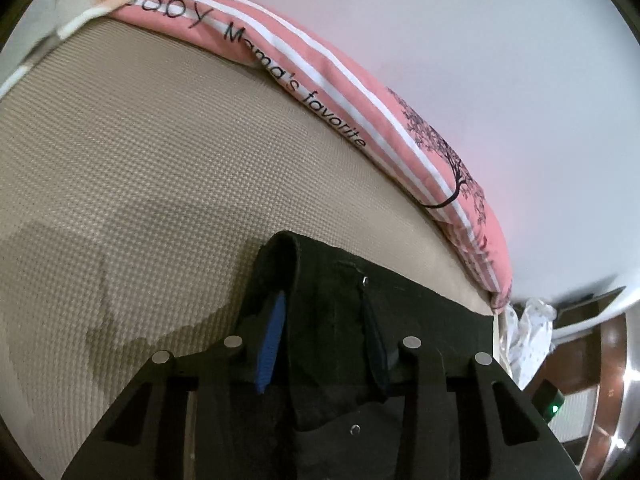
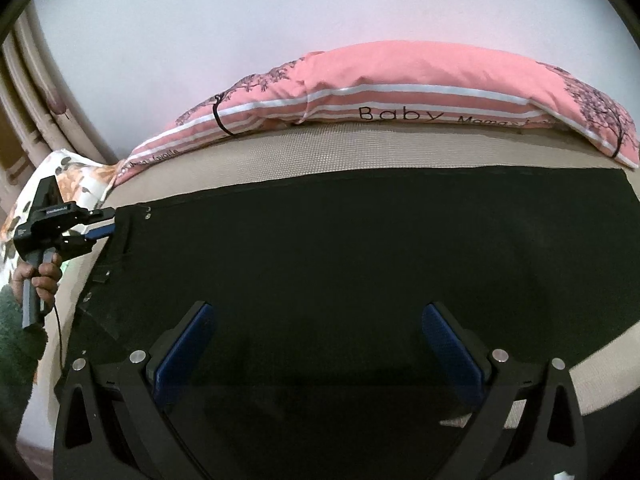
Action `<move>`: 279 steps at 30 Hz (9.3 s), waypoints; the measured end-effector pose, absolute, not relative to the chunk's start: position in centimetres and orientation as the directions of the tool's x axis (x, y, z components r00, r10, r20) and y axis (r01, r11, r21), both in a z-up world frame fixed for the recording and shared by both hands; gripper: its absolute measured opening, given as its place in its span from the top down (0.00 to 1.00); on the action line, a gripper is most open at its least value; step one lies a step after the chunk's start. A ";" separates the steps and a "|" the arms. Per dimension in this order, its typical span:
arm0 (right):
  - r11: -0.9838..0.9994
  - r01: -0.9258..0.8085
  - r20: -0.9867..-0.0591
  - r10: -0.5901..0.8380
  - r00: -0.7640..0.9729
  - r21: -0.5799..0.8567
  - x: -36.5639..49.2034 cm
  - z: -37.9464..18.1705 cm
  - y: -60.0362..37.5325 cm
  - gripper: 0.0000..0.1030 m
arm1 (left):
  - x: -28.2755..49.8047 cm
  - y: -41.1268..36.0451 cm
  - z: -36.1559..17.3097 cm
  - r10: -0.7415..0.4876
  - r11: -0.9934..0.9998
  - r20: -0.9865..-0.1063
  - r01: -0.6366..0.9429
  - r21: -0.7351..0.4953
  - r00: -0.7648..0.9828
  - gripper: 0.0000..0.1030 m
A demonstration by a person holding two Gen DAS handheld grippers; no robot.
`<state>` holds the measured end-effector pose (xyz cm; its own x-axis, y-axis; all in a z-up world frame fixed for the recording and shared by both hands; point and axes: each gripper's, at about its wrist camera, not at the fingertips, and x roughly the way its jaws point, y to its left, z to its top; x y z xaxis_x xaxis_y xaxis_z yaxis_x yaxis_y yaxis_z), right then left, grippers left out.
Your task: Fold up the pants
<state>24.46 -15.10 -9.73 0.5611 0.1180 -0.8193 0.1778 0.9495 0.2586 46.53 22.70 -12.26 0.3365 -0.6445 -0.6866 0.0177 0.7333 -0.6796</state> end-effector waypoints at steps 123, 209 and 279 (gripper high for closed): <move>0.958 -0.288 -0.958 0.088 0.274 0.006 11.8 -10.5 -13.1 0.89 | 19.8 19.6 -6.8 -0.431 0.849 -0.877 0.423 -0.316 0.210 0.48; 0.736 0.449 -0.844 0.316 0.434 0.507 4.0 -12.4 -22.1 0.84 | 19.1 17.2 -5.3 -0.359 0.932 -0.899 0.143 -0.332 0.252 0.80; 0.443 0.520 -0.635 0.158 0.756 0.730 1.3 -9.3 -46.8 0.92 | 9.1 -23.5 -6.8 -0.357 0.595 -0.899 0.803 -0.010 0.254 0.55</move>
